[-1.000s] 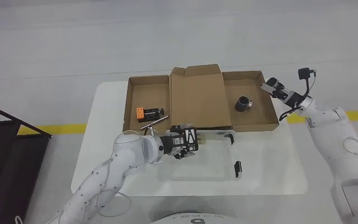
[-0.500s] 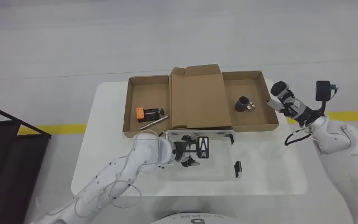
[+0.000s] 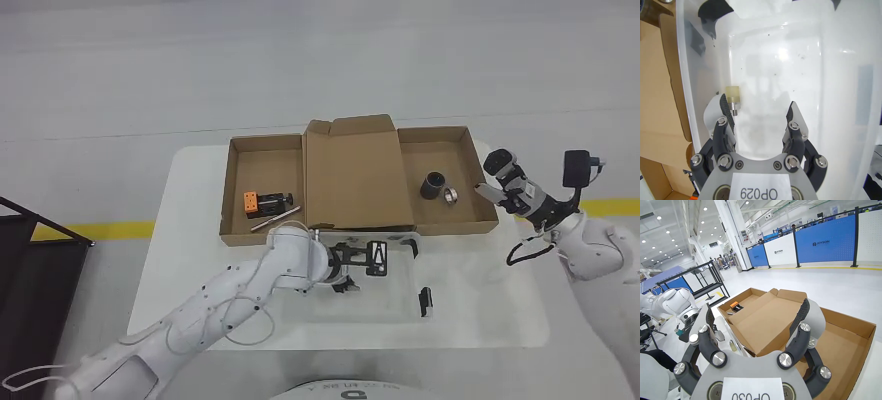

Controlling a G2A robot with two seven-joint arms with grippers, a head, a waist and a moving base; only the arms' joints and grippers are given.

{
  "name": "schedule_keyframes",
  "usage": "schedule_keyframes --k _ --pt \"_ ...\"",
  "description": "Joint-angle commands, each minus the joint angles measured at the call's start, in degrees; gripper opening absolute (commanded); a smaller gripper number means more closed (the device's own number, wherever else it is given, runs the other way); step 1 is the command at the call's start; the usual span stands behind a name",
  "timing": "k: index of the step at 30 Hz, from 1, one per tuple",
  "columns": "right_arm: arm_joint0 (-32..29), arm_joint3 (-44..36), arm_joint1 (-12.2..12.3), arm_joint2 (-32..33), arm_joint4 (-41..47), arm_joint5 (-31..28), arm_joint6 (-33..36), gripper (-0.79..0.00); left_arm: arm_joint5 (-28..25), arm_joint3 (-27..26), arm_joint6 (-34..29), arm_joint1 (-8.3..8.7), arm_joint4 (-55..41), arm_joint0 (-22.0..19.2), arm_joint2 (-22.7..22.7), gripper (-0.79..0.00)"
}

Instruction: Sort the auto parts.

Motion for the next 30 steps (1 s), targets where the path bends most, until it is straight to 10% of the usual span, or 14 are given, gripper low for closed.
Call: schedule_keyframes --k 1,11,18,30 --pt "0.0 0.0 0.0 0.0 0.0 0.0 0.0 0.000 0.1 1.0 0.5 -0.25 0.4 -0.4 0.5 -0.185" --pt "0.0 0.0 0.0 0.0 0.0 0.0 0.0 0.000 -1.4 5.4 1.1 -1.82 -1.9 -2.8 2.9 -0.203" --pt "0.0 0.0 0.0 0.0 0.0 0.0 0.0 0.000 -3.3 6.3 1.7 -2.35 -3.4 -3.8 3.5 -0.468" --pt "0.0 0.0 0.0 0.0 0.0 0.0 0.0 0.000 1.1 6.3 1.4 -2.53 4.7 -3.7 4.2 -0.271"
